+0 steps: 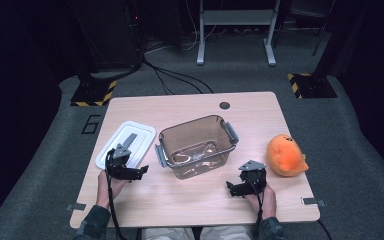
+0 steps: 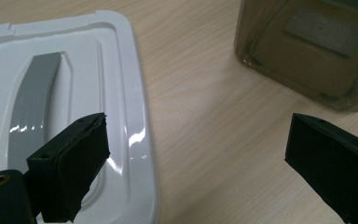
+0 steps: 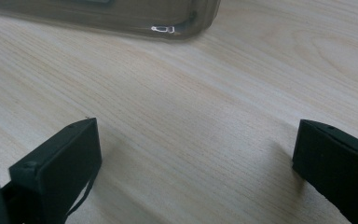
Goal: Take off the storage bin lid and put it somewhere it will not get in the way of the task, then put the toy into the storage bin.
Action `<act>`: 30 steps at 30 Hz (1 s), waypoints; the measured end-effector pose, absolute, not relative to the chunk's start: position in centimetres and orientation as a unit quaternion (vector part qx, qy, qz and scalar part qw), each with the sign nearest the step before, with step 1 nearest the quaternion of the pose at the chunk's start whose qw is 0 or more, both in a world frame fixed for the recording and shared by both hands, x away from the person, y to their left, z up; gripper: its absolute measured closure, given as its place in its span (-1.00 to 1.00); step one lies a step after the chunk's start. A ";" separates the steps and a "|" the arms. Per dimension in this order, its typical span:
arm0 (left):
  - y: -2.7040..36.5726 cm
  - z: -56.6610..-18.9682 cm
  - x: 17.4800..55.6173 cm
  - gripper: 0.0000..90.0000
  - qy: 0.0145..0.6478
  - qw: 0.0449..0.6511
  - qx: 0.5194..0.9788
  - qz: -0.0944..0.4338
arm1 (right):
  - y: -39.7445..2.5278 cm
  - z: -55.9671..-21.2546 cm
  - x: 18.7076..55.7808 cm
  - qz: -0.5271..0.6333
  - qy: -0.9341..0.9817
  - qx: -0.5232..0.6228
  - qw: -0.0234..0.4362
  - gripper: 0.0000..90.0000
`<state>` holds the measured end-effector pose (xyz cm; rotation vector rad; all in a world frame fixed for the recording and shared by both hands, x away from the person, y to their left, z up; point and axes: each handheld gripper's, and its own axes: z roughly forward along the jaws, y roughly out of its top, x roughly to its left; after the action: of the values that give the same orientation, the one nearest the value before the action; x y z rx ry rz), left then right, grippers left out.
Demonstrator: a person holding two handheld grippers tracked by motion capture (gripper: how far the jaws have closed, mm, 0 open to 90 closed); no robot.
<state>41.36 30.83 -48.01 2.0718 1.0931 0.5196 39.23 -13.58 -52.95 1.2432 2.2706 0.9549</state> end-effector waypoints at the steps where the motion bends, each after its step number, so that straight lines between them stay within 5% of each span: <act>1: 30.7 -48.2 41.2 -0.87 0.426 0.361 0.805 0.201 | -13.6 -53.0 39.2 0.340 0.807 0.444 0.190 -1.00; 30: 27.7 -53.0 38.1 -0.87 0.421 0.348 0.817 0.184 | -13.6 -53.0 39.2 0.340 0.807 0.443 0.191 -1.00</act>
<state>38.12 27.65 -53.02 2.1185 1.0911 0.4761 39.22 -13.55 -52.96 1.2445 2.2674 0.9546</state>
